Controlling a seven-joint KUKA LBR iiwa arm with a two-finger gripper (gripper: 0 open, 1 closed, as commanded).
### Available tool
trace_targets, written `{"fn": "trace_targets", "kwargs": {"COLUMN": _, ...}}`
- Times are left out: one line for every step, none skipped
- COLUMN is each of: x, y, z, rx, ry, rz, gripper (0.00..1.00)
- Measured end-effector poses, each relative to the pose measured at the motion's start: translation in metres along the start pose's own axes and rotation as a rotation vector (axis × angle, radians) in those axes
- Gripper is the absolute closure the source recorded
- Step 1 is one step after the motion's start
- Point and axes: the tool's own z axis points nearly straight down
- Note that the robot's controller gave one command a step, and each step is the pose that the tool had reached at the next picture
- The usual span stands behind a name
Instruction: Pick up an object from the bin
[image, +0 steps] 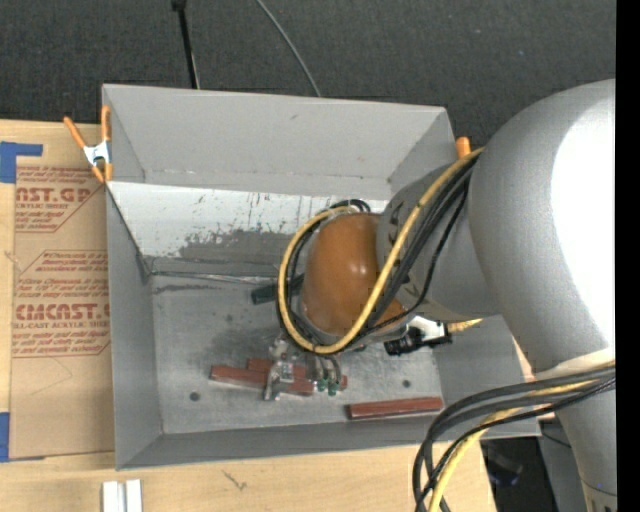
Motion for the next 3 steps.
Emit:
{"fn": "trace_targets", "kwargs": {"x": 0.0, "y": 0.0, "z": 0.0, "rx": 0.0, "ry": 0.0, "rz": 0.0, "gripper": 1.0}}
{"fn": "trace_targets", "kwargs": {"x": 0.001, "y": 0.0, "z": -0.004, "rx": 0.002, "ry": 0.005, "rz": 0.0, "gripper": 1.0}}
{"fn": "trace_targets", "kwargs": {"x": 0.004, "y": -0.001, "z": -0.02, "rx": 0.009, "ry": 0.02, "rz": -0.001, "gripper": 1.0}}
